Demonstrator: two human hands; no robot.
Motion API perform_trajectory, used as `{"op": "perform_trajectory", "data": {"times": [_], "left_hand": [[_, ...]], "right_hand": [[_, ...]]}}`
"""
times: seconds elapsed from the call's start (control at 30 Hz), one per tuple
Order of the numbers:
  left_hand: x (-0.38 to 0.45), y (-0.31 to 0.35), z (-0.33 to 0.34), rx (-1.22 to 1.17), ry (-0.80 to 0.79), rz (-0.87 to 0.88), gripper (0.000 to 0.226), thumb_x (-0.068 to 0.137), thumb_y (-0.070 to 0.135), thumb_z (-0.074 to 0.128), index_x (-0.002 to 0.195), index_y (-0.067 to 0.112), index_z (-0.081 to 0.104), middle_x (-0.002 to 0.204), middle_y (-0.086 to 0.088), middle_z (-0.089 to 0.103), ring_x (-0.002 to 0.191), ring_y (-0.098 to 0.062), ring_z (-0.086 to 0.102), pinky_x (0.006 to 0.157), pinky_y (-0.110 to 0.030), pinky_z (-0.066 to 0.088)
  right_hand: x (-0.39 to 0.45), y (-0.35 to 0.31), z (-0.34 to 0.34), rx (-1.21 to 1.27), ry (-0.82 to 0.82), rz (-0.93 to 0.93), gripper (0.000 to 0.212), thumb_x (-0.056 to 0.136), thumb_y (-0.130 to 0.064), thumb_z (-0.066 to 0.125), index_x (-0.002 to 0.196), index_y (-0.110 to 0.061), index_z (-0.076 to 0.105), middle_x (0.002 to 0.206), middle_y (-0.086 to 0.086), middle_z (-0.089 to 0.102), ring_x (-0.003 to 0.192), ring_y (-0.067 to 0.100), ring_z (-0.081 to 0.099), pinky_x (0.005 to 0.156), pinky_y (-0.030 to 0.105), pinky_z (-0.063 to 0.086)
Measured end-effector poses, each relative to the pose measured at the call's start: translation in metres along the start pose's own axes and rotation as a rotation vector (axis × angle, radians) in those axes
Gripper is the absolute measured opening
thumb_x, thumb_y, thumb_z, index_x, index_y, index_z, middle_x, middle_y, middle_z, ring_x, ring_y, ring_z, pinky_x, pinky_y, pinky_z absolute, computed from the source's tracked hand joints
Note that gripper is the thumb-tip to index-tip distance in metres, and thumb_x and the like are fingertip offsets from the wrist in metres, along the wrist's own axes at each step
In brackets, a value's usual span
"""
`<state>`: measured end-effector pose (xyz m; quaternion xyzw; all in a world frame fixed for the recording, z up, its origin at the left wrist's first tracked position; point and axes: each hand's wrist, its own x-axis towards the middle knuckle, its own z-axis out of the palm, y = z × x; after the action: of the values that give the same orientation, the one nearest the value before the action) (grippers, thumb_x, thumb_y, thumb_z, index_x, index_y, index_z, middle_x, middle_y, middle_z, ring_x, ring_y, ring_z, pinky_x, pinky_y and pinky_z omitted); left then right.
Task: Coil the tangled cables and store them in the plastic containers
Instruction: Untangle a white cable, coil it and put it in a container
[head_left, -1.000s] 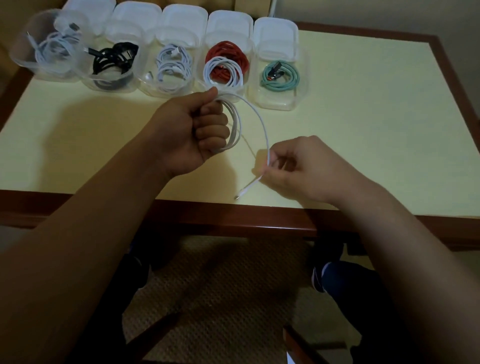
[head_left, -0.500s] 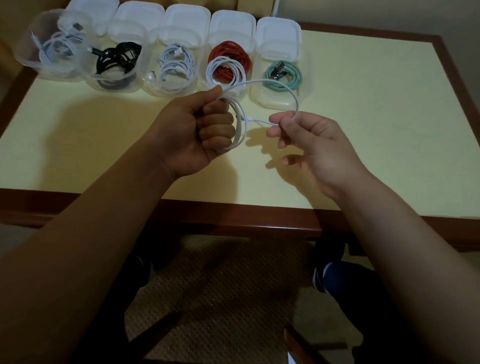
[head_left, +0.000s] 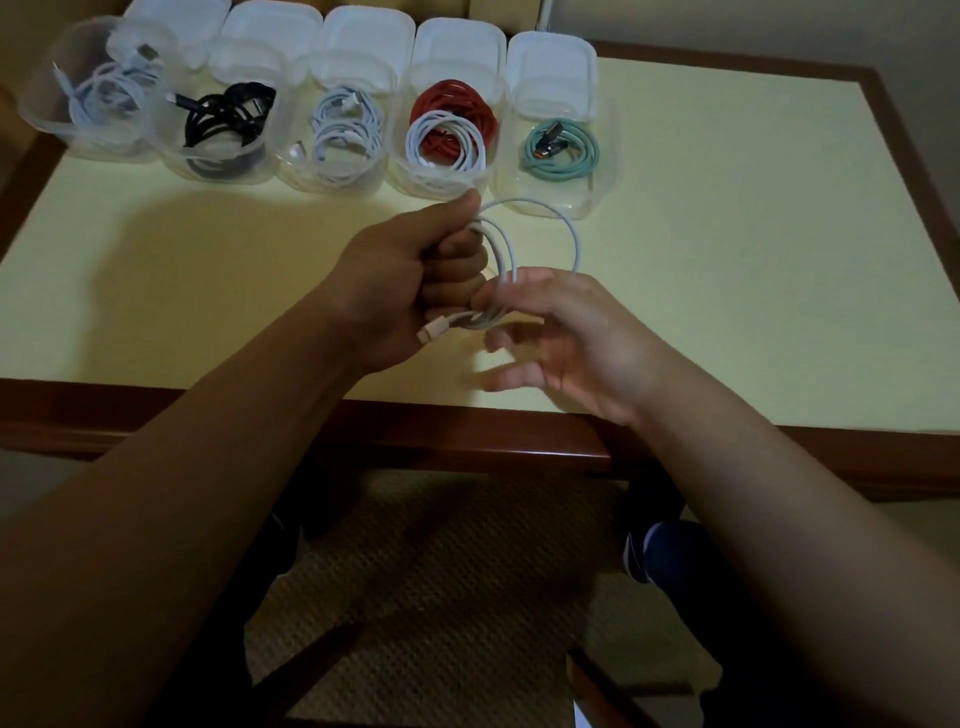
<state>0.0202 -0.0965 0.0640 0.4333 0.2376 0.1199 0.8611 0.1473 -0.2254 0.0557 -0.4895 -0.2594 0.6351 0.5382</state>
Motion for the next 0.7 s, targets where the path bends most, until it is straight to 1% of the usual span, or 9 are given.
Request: {"op": "perform_trajectory", "data": {"times": [0.07, 0.13, 0.17, 0.23, 0.33, 0.43, 0.5, 0.6, 0.7], "left_hand": [[0.001, -0.004, 0.0, 0.144, 0.049, 0.065, 0.05, 0.108, 0.033, 0.042, 0.061, 0.019, 0.035, 0.056, 0.004, 0.02, 0.052, -0.014, 0.012, 0.06, -0.037, 0.009], [0.002, -0.007, 0.001, 0.221, 0.078, 0.104, 0.049, 0.109, 0.033, 0.042, 0.062, 0.02, 0.035, 0.057, 0.003, 0.02, 0.054, -0.015, 0.013, 0.055, -0.034, 0.012], [0.002, -0.008, 0.001, 0.23, 0.083, 0.114, 0.048, 0.109, 0.032, 0.042, 0.063, 0.019, 0.035, 0.058, 0.003, 0.02, 0.053, -0.015, 0.014, 0.051, -0.03, 0.015], [0.004, -0.01, 0.001, 0.244, 0.08, 0.13, 0.047, 0.11, 0.031, 0.041, 0.065, 0.018, 0.034, 0.058, 0.002, 0.02, 0.053, -0.015, 0.014, 0.047, -0.025, 0.019], [0.005, -0.011, 0.002, 0.23, 0.101, 0.149, 0.046, 0.11, 0.029, 0.04, 0.067, 0.018, 0.032, 0.058, 0.001, 0.018, 0.054, -0.016, 0.011, 0.046, -0.025, 0.02], [0.007, 0.0, -0.005, 0.052, 0.19, 0.182, 0.047, 0.11, 0.031, 0.04, 0.066, 0.019, 0.031, 0.055, 0.004, 0.018, 0.049, -0.012, 0.013, 0.045, -0.024, 0.017], [0.006, 0.013, -0.02, -0.107, 0.278, 0.222, 0.046, 0.108, 0.031, 0.044, 0.065, 0.02, 0.034, 0.054, 0.006, 0.022, 0.048, -0.01, 0.017, 0.043, -0.023, 0.02], [0.004, 0.024, -0.035, -0.223, 0.337, 0.232, 0.046, 0.107, 0.03, 0.047, 0.063, 0.02, 0.038, 0.055, 0.007, 0.022, 0.048, -0.009, 0.018, 0.044, -0.022, 0.021], [0.003, 0.017, -0.032, -0.229, 0.293, 0.186, 0.045, 0.107, 0.031, 0.045, 0.064, 0.02, 0.036, 0.055, 0.007, 0.021, 0.047, -0.009, 0.019, 0.043, -0.022, 0.021]], "right_hand": [[0.0, 0.004, 0.008, 0.019, 0.085, 0.014, 0.021, 0.09, -0.013, 0.075, 0.106, -0.003, 0.067, 0.097, 0.014, 0.073, 0.075, 0.026, 0.073, 0.069, 0.038, 0.065], [0.0, 0.007, 0.013, 0.108, 0.167, 0.024, 0.009, 0.091, -0.005, 0.073, 0.097, -0.007, 0.066, 0.095, 0.015, 0.075, 0.073, 0.03, 0.076, 0.07, 0.038, 0.066], [0.001, 0.008, 0.014, 0.15, 0.191, 0.035, 0.011, 0.091, 0.0, 0.072, 0.094, -0.008, 0.066, 0.092, 0.016, 0.075, 0.073, 0.03, 0.076, 0.071, 0.037, 0.066], [0.002, 0.009, 0.015, 0.228, 0.215, 0.059, 0.02, 0.088, 0.009, 0.071, 0.095, -0.009, 0.065, 0.088, 0.017, 0.075, 0.075, 0.031, 0.076, 0.072, 0.038, 0.066], [0.001, 0.01, 0.018, 0.271, 0.227, 0.089, 0.043, 0.083, 0.019, 0.069, 0.113, -0.011, 0.06, 0.093, 0.019, 0.073, 0.072, 0.032, 0.076, 0.065, 0.036, 0.065], [-0.002, 0.005, 0.005, -0.067, 0.234, 0.21, 0.065, 0.079, 0.024, 0.072, 0.131, -0.012, 0.056, 0.105, 0.019, 0.072, 0.069, 0.025, 0.076, 0.061, 0.033, 0.064], [-0.005, -0.008, -0.01, -0.3, 0.225, 0.277, 0.065, 0.076, 0.026, 0.072, 0.128, -0.011, 0.058, 0.103, 0.021, 0.074, 0.071, 0.024, 0.076, 0.058, 0.031, 0.063], [-0.012, -0.029, -0.038, -0.329, 0.275, 0.269, 0.059, 0.072, 0.012, 0.081, 0.124, -0.005, 0.058, 0.098, 0.022, 0.078, 0.075, 0.024, 0.078, 0.057, 0.025, 0.06], [-0.019, -0.035, -0.05, -0.379, 0.114, 0.356, 0.063, 0.065, -0.008, 0.083, 0.123, -0.007, 0.061, 0.099, 0.016, 0.079, 0.083, 0.025, 0.078, 0.067, 0.027, 0.062]]}}
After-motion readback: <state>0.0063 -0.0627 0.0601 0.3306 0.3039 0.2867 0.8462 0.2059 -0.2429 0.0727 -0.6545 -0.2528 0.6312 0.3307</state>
